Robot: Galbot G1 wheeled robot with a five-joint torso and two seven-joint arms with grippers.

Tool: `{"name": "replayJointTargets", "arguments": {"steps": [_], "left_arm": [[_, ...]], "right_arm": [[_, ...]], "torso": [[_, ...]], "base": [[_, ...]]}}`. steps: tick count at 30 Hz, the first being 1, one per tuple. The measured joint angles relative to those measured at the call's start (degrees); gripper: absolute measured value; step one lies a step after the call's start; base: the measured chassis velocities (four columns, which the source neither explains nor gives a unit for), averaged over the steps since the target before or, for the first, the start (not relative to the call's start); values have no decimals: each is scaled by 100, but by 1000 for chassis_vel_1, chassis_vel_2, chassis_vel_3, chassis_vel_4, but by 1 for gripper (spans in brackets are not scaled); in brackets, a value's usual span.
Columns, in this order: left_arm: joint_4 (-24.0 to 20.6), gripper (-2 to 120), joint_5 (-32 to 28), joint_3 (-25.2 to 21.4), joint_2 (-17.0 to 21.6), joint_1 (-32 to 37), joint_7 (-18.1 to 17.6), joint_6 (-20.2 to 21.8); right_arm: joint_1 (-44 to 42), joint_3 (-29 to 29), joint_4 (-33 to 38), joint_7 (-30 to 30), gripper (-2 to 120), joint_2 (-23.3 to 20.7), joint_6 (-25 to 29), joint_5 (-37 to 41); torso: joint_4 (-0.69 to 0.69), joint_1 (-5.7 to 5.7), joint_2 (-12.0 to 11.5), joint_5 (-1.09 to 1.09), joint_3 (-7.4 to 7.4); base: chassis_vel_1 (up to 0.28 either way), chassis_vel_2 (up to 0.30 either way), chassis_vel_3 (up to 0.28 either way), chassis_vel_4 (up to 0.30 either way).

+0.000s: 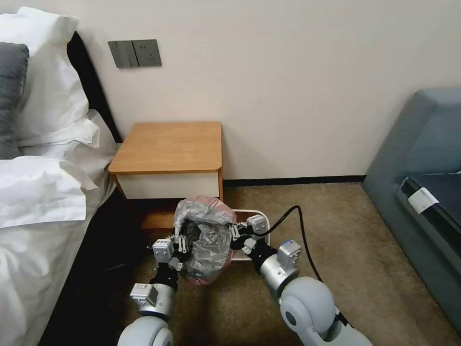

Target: Pick up the garbage bag from the table and place it over the trash can.

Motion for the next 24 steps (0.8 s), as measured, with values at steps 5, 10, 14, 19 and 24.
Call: {"name": "replayJointTargets", "arguments": {"steps": [5,10,14,19,24], "left_arm": [[4,6,-3,-20,-8,6,-5,2],[4,6,-3,-27,-24,25,2,-9],[4,6,8,-25,-41,45,74,-81],[12,6,16,-44,-46,61,158,-181],[11,6,-20,-71,-74,73,215,-254]], "right_arm": [[39,144,156,12,0,-70,-52,58],[163,302,270,16,0,-202,-184,183],[379,358,306,18,0,-368,-335,319],[774,474,229,33,0,-593,-609,594],[1142,627,101,66,0,-883,-1088,1112]], "torso": [[0,0,0,0,0],[0,0,0,0,0],[0,0,0,1,0],[0,0,0,1,0],[1,0,0,-1,0]], "base": [[0,0,0,0],[0,0,0,0],[0,0,0,0],[0,0,0,0],[0,0,0,0]]}}
